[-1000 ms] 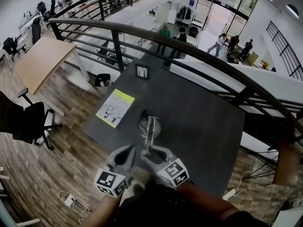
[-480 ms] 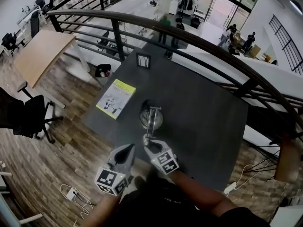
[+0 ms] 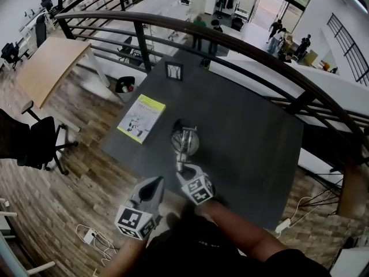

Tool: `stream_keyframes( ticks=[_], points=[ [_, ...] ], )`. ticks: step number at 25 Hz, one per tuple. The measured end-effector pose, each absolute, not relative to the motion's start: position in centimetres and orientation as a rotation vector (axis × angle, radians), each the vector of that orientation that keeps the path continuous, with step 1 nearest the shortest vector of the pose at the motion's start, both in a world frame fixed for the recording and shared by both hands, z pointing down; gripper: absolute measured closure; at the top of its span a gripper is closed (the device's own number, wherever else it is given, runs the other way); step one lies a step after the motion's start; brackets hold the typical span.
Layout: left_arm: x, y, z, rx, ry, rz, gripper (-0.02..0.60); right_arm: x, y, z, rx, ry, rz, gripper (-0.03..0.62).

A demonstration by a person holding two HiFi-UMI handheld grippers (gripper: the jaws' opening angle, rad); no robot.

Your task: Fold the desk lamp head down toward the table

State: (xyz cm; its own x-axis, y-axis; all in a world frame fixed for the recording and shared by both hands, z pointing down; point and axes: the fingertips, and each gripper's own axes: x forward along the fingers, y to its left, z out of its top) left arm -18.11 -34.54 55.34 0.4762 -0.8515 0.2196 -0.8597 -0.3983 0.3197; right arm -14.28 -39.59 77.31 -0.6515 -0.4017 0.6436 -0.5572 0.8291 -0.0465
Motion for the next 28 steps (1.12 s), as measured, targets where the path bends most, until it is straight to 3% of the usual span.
stream_keyframes(
  ticks=[10, 14, 20, 28],
  points=[
    [-18.8, -33.7, 55.2, 2.359, -1.44, 0.045, 0.58, -14.1, -40.2, 76.2, 0.734, -2.389, 0.307, 0.461],
    [-19.1, -33.3, 53.6, 2.395, -1.441, 0.022, 0.58, -14.0, -39.5, 69.4, 0.78, -2.504, 0.29, 0.486],
    [-18.8, -31.4, 50.3, 2.498, -1.427, -0.042, 0.58, -13.2, -36.6, 58.8, 0.874, -2.684, 0.23, 0.589],
    [-17.2, -25.4, 46.6, 2.608, -1.347, -0.117, 0.58, -12.3, -28.9, 50.7, 0.949, -2.783, 0.105, 0.589]
  ],
)
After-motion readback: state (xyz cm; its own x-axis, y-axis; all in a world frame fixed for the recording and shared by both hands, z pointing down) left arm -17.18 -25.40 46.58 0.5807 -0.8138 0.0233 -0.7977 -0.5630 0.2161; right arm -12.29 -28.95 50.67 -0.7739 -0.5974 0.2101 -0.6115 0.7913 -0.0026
